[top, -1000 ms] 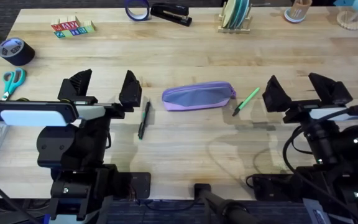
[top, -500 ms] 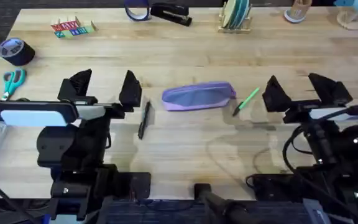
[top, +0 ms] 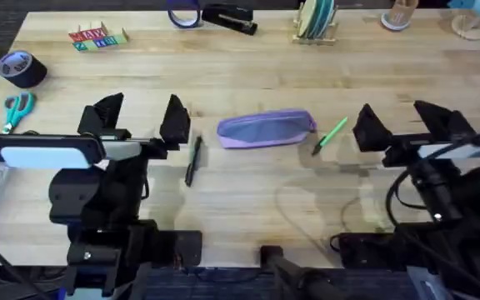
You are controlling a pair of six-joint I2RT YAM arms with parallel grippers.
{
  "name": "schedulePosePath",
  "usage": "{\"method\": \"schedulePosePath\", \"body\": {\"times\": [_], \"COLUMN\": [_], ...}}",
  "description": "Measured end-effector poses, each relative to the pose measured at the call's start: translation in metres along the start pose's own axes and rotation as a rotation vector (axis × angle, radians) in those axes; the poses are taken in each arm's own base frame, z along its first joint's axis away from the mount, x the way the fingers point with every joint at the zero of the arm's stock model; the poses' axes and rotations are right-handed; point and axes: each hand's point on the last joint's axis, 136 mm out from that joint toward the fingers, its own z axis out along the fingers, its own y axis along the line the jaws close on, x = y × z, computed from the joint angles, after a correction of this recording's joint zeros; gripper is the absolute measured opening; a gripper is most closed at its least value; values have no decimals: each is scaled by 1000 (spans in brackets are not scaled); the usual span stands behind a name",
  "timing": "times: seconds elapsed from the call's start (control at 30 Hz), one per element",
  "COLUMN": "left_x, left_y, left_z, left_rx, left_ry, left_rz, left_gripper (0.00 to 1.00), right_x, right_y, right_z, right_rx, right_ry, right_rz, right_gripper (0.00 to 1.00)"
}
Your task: Unzip the bag, pick up the pens from the table one at a time and place them inside, then zip the bag closed.
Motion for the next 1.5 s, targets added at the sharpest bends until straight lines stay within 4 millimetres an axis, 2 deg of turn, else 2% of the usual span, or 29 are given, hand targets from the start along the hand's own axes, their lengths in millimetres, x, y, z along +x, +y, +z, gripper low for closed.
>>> {"method": "schedulePosePath", "body": {"times": [0.1, 0.3, 0.57, 0.7, 0.9, 1.03, 1.23, 1.37, 1.5], "left_x": [-8, -50, -91, -104, -104, -102, -94, -91, -80], "left_y": [0, 1, 1, 0, -4, -6, -18, -32, -47], "left_z": [-3, -11, -7, -1, 10, 22, 30, 25, 10], "left_rx": [-1, -4, -4, -3, 24, 41, 147, 275, 446], "left_ry": [12, 50, 198, 306, 510, 606, 692, 696, 717], "left_rz": [0, 0, -1, -2, -11, -5, 81, 174, 329], "left_gripper": [993, 992, 991, 991, 991, 992, 992, 992, 991], "right_x": [-7, -39, -81, -100, -117, -120, -119, -116, -116], "right_y": [0, 1, 1, 3, 10, 13, 14, 16, 17], "right_z": [-7, -17, -14, -11, -3, 2, 9, 11, 11], "right_rx": [0, 1, 0, -13, -53, -66, -73, -87, -93], "right_ry": [59, 156, 303, 396, 532, 624, 715, 735, 735], "right_rz": [2, 5, 9, 15, 32, 45, 54, 61, 63], "right_gripper": [996, 996, 996, 996, 996, 996, 995, 996, 996]}}
